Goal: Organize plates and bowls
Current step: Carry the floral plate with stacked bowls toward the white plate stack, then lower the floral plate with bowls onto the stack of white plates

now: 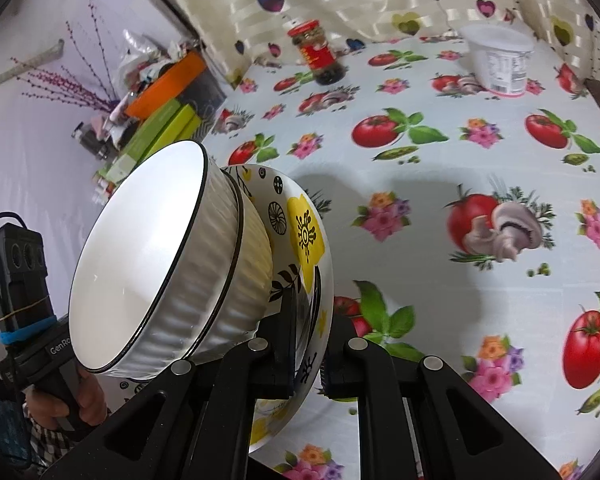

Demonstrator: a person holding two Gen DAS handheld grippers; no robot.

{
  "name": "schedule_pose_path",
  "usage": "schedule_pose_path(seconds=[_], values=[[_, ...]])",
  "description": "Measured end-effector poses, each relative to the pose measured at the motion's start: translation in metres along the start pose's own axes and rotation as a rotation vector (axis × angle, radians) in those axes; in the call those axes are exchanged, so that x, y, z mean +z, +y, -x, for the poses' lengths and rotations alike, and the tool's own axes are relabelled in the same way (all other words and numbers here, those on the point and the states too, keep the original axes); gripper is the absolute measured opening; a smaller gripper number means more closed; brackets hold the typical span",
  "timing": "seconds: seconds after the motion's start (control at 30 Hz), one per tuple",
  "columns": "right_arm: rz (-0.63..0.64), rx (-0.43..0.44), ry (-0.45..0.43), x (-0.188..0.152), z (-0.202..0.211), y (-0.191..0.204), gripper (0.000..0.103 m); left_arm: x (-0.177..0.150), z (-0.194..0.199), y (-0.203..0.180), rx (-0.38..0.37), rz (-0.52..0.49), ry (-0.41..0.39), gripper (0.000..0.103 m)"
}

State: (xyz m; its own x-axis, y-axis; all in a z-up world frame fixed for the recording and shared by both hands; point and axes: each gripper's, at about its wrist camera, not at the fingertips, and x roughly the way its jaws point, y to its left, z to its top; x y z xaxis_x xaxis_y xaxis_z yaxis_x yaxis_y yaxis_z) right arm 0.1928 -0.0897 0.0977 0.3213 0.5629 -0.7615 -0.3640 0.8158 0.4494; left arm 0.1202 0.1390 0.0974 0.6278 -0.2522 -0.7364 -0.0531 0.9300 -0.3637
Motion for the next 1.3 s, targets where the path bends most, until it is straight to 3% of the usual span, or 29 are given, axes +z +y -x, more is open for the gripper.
schedule_pose_path(seconds=[0.47,0.7,1.3], values=[[0.065,-0.028,0.042,-0.004,-0.034,0.022,0.01,-0.014,-0.007,0.038,0.015,0.058,0.023,0.011],[0.082,-0.047,0.039,-0.004,-0.037,0.024,0.01,-0.014,-0.009,0.04,0.018,0.057,0.027,0.011],[0.184,-0.18,0.002,-0.01,-0.042,0.043,0.012,-0.02,-0.018,0.052,0.03,0.077,0.046,0.012]])
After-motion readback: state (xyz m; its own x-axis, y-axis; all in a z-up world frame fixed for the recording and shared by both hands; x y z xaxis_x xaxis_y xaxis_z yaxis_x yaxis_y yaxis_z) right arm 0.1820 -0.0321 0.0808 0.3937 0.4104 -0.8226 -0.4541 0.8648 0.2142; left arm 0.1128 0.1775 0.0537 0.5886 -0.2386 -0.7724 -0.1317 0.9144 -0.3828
